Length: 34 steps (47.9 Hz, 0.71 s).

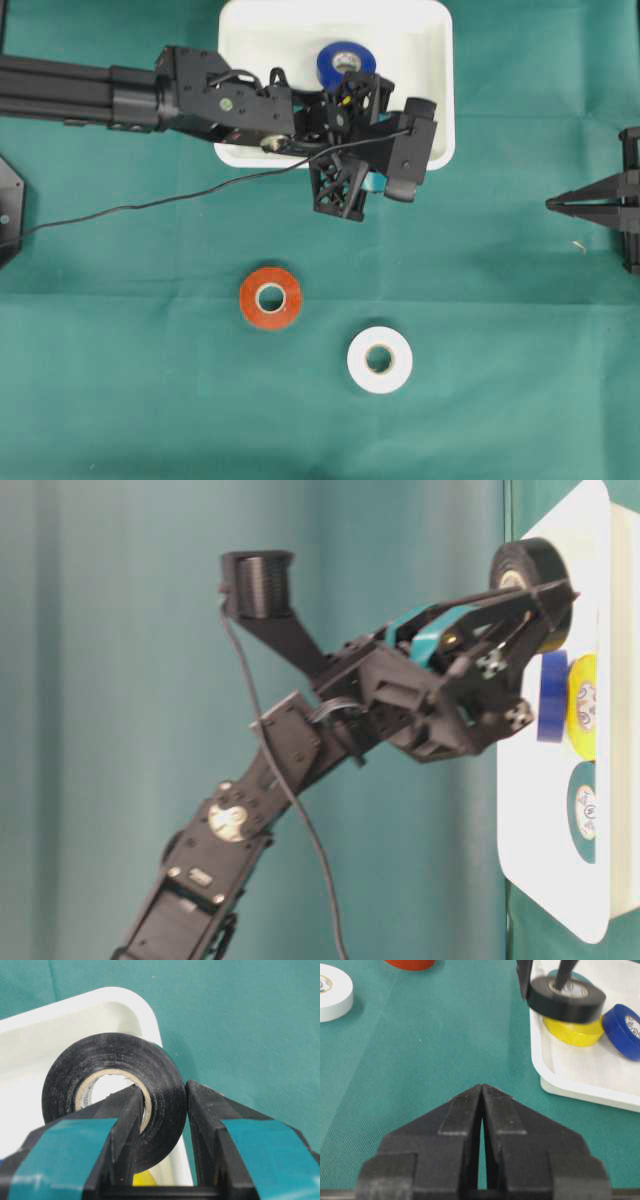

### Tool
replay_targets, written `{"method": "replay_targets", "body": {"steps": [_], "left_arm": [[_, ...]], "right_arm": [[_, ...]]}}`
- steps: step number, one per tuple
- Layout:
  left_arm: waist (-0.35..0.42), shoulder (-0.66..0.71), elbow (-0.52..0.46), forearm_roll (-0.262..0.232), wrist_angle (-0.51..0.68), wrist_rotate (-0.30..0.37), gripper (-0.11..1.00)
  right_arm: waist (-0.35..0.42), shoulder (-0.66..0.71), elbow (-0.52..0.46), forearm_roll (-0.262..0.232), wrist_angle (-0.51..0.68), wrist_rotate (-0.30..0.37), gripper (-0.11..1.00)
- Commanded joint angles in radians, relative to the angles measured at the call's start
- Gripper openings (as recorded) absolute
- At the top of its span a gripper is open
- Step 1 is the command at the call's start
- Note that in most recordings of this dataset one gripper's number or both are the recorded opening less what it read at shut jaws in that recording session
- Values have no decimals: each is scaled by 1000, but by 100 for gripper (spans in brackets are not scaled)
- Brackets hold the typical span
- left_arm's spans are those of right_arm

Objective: Put the tape into the white case with the left arm.
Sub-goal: 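Lift the black tape and lower it into the case's right side, then release the black tape and withdraw the left gripper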

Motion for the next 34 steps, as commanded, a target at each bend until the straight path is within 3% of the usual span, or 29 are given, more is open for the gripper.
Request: {"method": "replay_targets", "body": {"steps": [1, 9, 27, 34], "left_arm": [[21, 2, -38, -2, -32, 3, 25], [55, 29, -51, -2, -55, 2, 25], [51, 34, -46, -2, -55, -5, 26], [40, 20, -43, -3, -57, -6, 65]], "right_arm": [[-2, 6, -9, 0, -11, 0, -9], [-2, 6, -9, 0, -11, -2, -9], [-2, 6, -9, 0, -11, -2, -9], [-2, 6, -9, 0, -11, -2, -9]]}}
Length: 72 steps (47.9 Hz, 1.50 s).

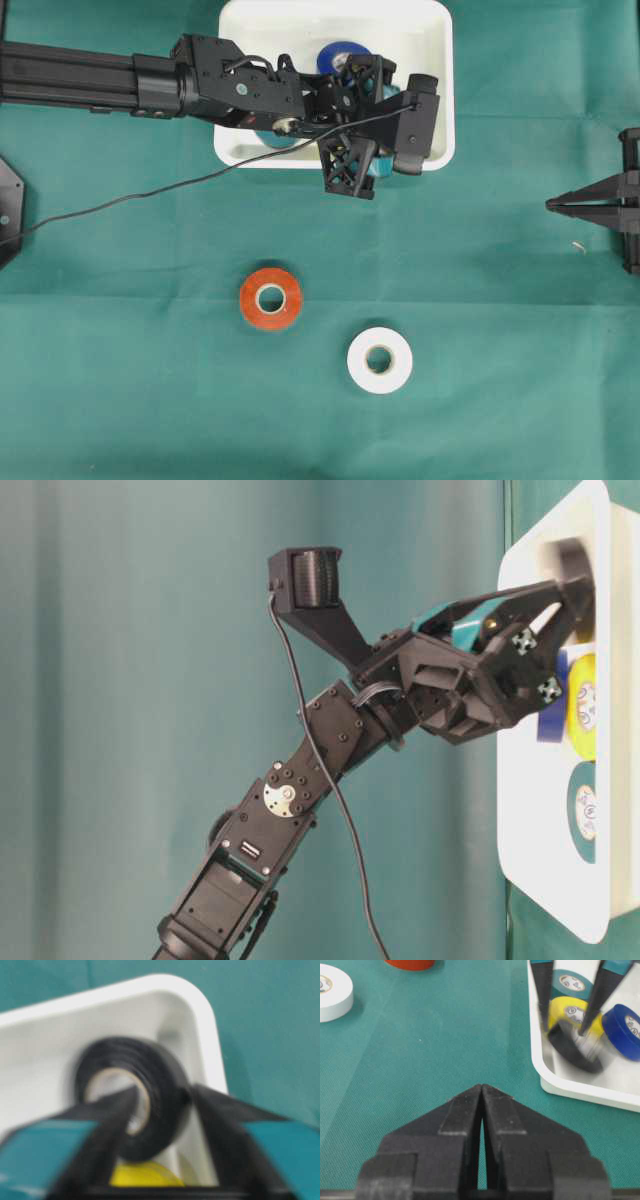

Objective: Put the tape into the white case with the left arm.
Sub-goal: 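Release the black tape and withdraw the left gripper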

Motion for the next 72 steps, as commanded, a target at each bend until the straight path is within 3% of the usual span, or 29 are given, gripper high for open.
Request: {"method": "replay_targets", "body": {"steps": [1, 5, 7, 23, 47, 72], "left_arm": [[-11, -41, -21, -2, -8, -3, 71], [-20, -54, -17, -2, -8, -3, 90], [-26, -64, -12, -2, -8, -3, 93], [-92, -204, 107, -5, -11, -11, 91], [-215, -489, 383, -5, -161, -144, 92], [-262, -646, 522, -6, -219, -198, 92]], "right_arm": [[-2, 6, -9, 0, -9, -2, -9], [-2, 6, -9, -2, -9, -2, -9], [-2, 6, -9, -2, -9, -2, -9], [-2, 6, -11, 0, -9, -2, -9], [-2, 6, -11, 0, -9, -2, -9], [-2, 6, -9, 0, -9, -2, -9]]}}
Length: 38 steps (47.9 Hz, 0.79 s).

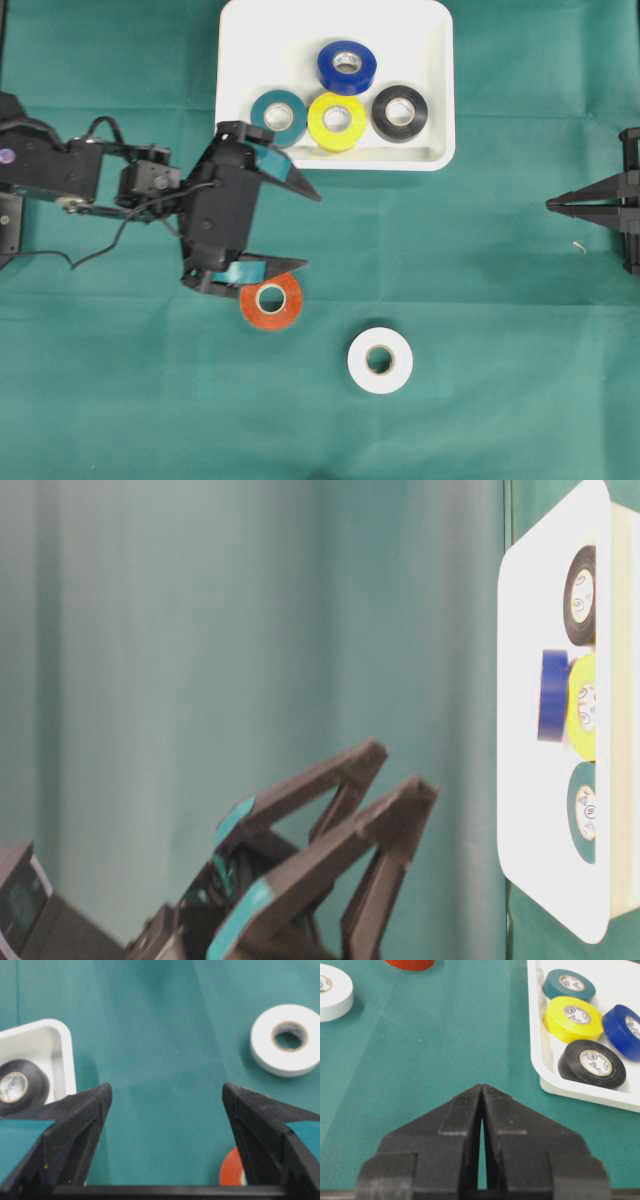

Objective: Put the tape into the white case with the left arm.
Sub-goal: 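Release the black tape and withdraw the left gripper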

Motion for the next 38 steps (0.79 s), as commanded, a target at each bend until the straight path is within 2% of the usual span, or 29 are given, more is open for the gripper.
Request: {"method": "replay_targets", "body": {"steps": [1, 25, 38], "left_arm": [[-9, -52, 8, -3, -20, -9, 92], [-78, -227, 178, -3, -167, -44, 91], [-107, -278, 229, -5, -175, -89, 91]], "right_arm": [[-2, 6, -9, 0, -11, -2, -9], [-2, 6, -11, 0, -11, -2, -9], [-2, 6, -9, -2, -11, -2, -9]]}}
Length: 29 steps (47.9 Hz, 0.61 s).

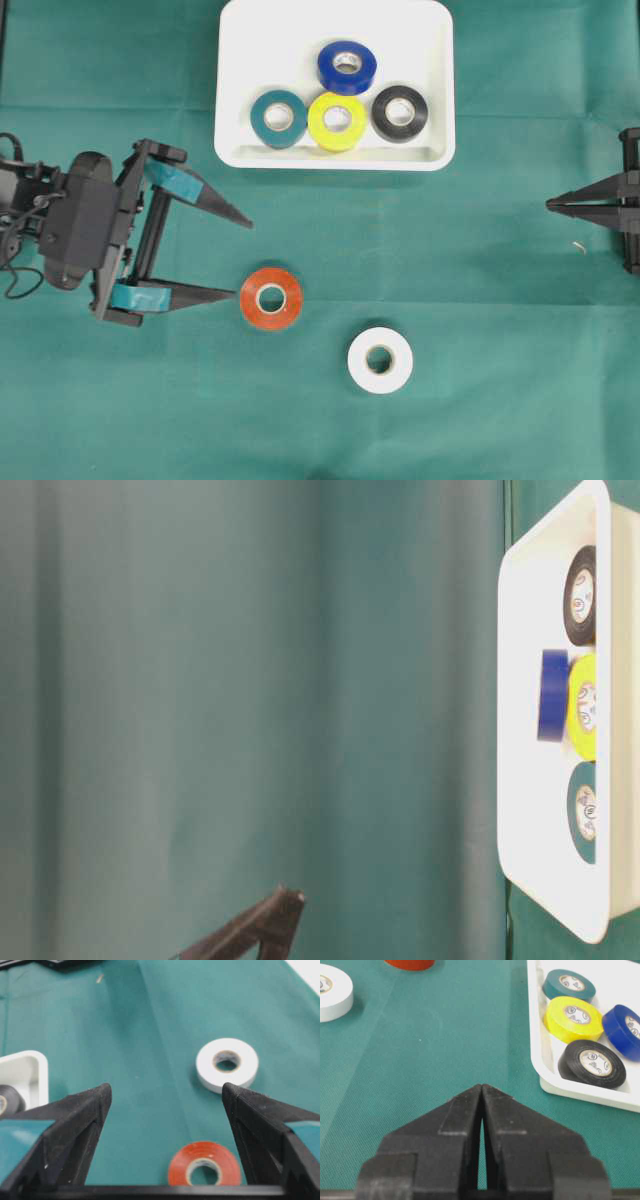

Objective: Put the tape into the white case with the left arm.
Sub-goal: 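Release the black tape and withdraw the left gripper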

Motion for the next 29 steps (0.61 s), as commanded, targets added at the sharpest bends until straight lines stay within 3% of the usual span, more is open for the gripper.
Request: {"method": "replay_targets", "body": {"steps": [1, 8, 29], "left_arm": [[-8, -21, 0, -3, -11, -20, 91], [-9, -34, 15, -3, -12, -49, 91], [-15, -9, 5, -3, -23, -51, 91]], "right_arm": [[-2, 6, -8, 0, -9, -2, -9], [-2, 6, -8, -2, -9, -2, -9], [-2, 6, -9, 0, -9, -2, -9]]}}
